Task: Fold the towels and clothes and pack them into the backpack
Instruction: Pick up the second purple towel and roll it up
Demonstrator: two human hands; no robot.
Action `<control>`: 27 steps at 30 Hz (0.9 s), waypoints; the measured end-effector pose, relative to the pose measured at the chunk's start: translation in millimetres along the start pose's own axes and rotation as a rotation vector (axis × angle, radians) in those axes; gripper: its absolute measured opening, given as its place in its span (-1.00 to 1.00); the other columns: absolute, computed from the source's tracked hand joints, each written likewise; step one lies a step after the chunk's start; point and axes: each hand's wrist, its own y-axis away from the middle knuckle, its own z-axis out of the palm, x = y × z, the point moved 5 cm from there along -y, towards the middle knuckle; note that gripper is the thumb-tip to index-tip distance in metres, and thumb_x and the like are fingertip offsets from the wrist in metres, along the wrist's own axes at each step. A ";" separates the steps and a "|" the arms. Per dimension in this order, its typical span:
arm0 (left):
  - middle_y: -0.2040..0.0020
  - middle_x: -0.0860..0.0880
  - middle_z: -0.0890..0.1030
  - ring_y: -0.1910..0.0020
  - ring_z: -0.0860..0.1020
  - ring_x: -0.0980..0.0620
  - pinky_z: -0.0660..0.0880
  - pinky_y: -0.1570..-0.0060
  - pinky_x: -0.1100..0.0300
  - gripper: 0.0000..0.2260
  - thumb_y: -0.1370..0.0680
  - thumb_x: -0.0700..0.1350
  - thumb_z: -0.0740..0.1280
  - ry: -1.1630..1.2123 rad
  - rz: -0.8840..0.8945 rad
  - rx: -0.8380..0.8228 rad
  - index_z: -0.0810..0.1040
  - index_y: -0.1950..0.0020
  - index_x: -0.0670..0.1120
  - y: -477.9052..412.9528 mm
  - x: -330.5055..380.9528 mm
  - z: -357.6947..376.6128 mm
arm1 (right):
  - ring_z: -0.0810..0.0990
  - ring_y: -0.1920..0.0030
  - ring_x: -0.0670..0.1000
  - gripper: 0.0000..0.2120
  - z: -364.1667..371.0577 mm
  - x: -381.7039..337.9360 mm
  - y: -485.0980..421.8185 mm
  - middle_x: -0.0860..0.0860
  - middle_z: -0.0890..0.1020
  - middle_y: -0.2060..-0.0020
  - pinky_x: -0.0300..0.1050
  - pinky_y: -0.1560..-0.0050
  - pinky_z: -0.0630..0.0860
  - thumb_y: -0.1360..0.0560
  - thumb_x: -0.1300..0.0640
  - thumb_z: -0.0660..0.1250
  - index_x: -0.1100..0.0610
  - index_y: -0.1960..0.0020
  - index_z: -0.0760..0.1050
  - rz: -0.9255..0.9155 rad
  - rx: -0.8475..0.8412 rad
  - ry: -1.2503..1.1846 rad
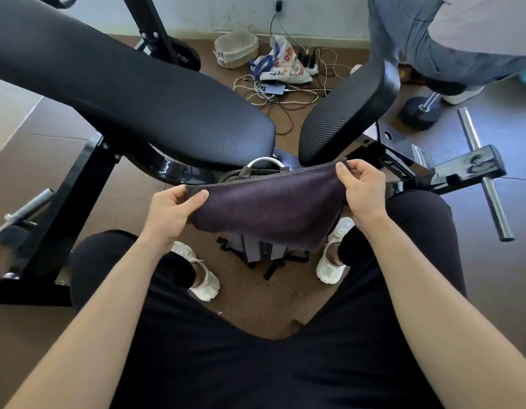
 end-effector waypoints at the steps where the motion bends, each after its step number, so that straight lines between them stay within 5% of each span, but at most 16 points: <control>1: 0.20 0.05 0.75 0.17 0.69 0.03 0.64 0.21 0.13 -0.94 -0.58 -0.17 0.46 -0.011 -0.016 0.038 0.69 0.07 -0.02 -1.3 -4.1 1.8 | 0.48 0.25 0.00 -0.81 1.9 1.9 -0.6 0.02 0.57 0.34 -0.01 0.14 0.45 -0.55 0.03 0.41 0.09 0.21 0.62 0.010 0.024 0.016; 7: 0.25 -0.08 0.54 0.21 0.50 -0.03 0.48 0.15 -0.03 -0.80 -0.51 -0.07 0.48 0.105 -0.092 0.156 0.51 0.25 -0.03 9.9 -17.0 29.7 | 0.48 0.30 -0.09 -0.75 15.6 2.0 16.3 -0.13 0.54 0.42 -0.10 0.18 0.47 -0.53 0.04 0.45 0.01 0.33 0.61 0.039 0.120 0.085; 11: 0.30 -0.05 0.53 0.24 0.49 -0.02 0.46 0.17 0.06 -0.74 -0.55 -0.14 0.46 0.124 -0.094 -0.004 0.53 0.32 0.02 28.9 -12.0 66.7 | 0.50 0.30 -0.07 -0.81 38.9 -7.0 42.8 -0.07 0.57 0.41 -0.02 0.20 0.49 -0.52 0.09 0.48 0.10 0.26 0.67 0.010 -0.058 -0.011; 15: 0.25 -0.08 0.66 0.28 0.62 0.03 0.59 0.29 0.19 -0.85 -0.60 -0.19 0.42 0.223 -0.132 -0.146 0.62 0.18 -0.10 45.8 -5.1 94.2 | 0.66 0.19 -0.10 -0.90 66.4 -19.9 74.5 -0.07 0.73 0.25 -0.13 0.09 0.60 -0.55 0.18 0.46 0.14 0.10 0.73 -0.094 -0.332 0.032; 23: 0.22 -0.12 0.71 0.24 0.70 0.02 0.61 0.27 0.25 -0.85 -0.60 -0.23 0.39 0.386 -0.228 -0.131 0.61 0.18 -0.14 54.5 -14.7 96.4 | 0.70 -0.07 -0.13 -0.80 83.9 -14.9 93.7 -0.02 0.75 -0.02 -0.18 -0.14 0.59 -0.55 0.21 0.45 0.18 -0.16 0.70 -0.248 -0.571 0.187; 27: 0.25 -0.08 0.69 0.25 0.65 0.04 0.59 0.25 0.22 -0.77 -0.59 -0.23 0.40 0.416 -0.190 -0.154 0.64 0.27 -0.10 54.6 -14.3 94.8 | 0.67 -0.06 -0.16 -0.66 90.6 -15.5 100.2 -0.12 0.72 -0.01 -0.21 -0.06 0.58 -0.45 0.10 0.56 0.09 -0.21 0.66 -0.365 -0.662 0.297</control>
